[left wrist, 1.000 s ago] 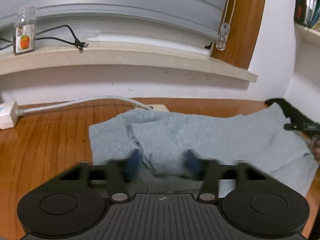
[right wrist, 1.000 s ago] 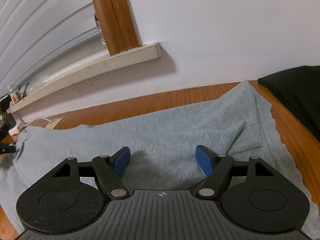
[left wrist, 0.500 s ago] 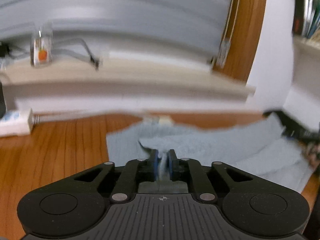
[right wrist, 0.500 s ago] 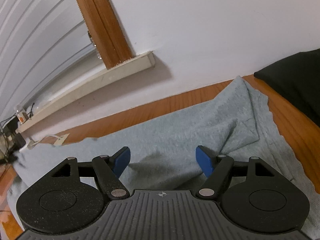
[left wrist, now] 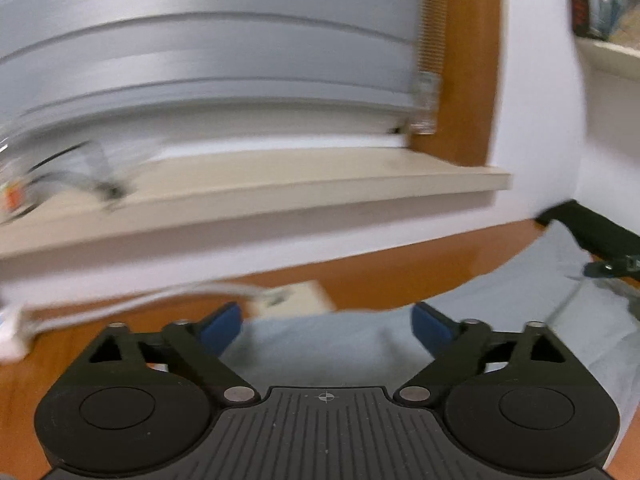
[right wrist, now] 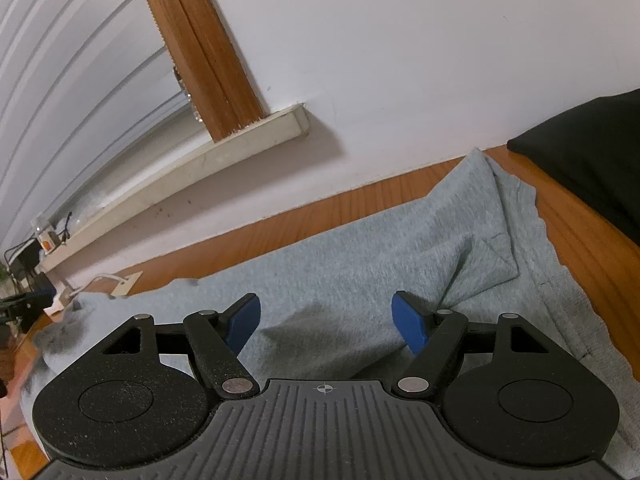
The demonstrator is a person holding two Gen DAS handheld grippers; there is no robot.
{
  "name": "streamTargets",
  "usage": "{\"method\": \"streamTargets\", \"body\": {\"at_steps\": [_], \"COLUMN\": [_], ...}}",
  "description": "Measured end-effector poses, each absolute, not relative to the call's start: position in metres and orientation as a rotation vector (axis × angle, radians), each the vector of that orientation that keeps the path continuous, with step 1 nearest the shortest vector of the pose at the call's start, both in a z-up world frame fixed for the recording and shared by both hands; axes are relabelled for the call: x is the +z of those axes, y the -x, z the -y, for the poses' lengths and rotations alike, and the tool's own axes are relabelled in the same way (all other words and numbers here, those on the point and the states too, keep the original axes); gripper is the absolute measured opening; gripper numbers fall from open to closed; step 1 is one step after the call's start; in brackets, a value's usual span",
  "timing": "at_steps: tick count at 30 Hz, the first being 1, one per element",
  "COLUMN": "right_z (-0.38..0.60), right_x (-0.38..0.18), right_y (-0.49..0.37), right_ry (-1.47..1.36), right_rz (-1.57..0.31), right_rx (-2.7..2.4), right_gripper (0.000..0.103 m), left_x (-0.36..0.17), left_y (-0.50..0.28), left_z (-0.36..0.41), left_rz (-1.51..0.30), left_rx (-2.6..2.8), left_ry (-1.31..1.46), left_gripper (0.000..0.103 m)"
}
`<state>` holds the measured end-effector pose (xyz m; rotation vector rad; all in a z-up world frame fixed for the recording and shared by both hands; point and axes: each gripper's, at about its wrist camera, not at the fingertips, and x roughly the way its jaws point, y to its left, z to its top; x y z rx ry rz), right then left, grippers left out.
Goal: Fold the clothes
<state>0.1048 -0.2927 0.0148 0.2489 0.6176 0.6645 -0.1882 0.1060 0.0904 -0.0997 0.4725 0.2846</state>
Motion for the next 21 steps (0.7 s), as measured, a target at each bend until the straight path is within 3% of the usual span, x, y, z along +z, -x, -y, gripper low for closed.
{"method": "streamTargets", "body": {"at_steps": [3, 6, 8, 19, 21], "right_z": [0.298, 0.305, 0.314, 0.330, 0.331], "right_x": [0.016, 0.022, 0.031, 0.028, 0.026], "right_y": [-0.103, -0.101, -0.101, -0.159, -0.168], "right_ry": [-0.276, -0.251, -0.231, -0.222, -0.259], "right_rz": [-0.599, -0.590, -0.591, -0.751, -0.747], "right_rx": [0.650, 0.585, 0.522, 0.466, 0.473], "right_gripper": [0.069, 0.053, 0.049, 0.051, 0.058], "left_x": [0.089, 0.081, 0.073, 0.033, 0.034], "left_y": [0.146, 0.107, 0.086, 0.051, 0.051], "left_z": [-0.072, -0.035, -0.012, 0.007, 0.004], "left_rz": [-0.467, -0.504, -0.523, -0.629, -0.640], "left_rx": [0.198, 0.103, 0.054, -0.016, -0.023], "left_ry": [0.053, -0.004, -0.065, -0.107, -0.084], "left_gripper": [0.103, 0.103, 0.103, 0.103, 0.103]}}
